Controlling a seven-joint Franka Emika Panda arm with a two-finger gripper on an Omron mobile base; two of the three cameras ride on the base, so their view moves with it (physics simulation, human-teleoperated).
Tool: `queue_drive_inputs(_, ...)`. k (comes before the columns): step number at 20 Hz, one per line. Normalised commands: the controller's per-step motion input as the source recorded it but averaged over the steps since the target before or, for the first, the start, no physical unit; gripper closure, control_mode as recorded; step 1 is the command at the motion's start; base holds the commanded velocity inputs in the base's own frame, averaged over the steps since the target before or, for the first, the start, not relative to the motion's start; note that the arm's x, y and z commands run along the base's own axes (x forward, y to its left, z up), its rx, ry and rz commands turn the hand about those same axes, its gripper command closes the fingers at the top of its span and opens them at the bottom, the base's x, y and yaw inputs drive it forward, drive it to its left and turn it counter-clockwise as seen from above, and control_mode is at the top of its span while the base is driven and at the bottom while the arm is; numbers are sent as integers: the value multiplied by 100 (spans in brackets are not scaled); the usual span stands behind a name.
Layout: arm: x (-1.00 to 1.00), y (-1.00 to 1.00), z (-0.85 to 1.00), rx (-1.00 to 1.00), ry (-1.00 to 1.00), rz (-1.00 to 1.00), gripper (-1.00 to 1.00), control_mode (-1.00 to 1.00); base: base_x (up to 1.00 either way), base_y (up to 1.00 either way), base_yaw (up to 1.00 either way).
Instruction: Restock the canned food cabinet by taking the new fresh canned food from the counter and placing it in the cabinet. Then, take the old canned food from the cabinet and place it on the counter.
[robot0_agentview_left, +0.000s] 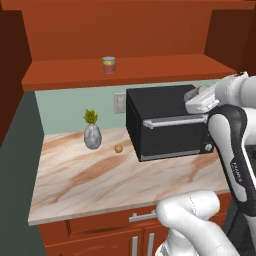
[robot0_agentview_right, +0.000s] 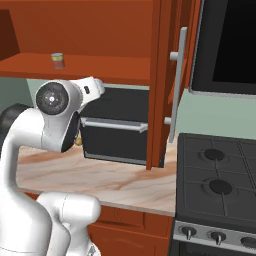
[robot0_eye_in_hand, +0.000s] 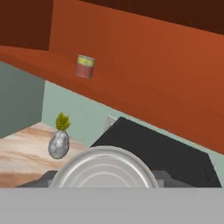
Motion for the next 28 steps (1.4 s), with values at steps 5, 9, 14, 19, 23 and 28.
queue_drive_inputs(5, 84, 0, 65, -1, -5, 0, 100, -100, 0, 0, 0)
queue_drive_inputs(9, 91, 0, 50, 0, 8, 0, 100, -100, 0, 0, 0)
queue_drive_inputs(14, 82, -5, 2, 3, 16, -6, 100, -100, 0, 0, 0)
queue_drive_inputs(19, 69, 0, -22, 0, 14, -9, 100, -100, 0, 0, 0)
queue_drive_inputs(23, 75, 0, -26, 0, 9, -10, 100, -100, 0, 0, 0)
queue_drive_inputs(28, 84, 0, -13, 0, 3, -12, 100, -100, 0, 0, 0)
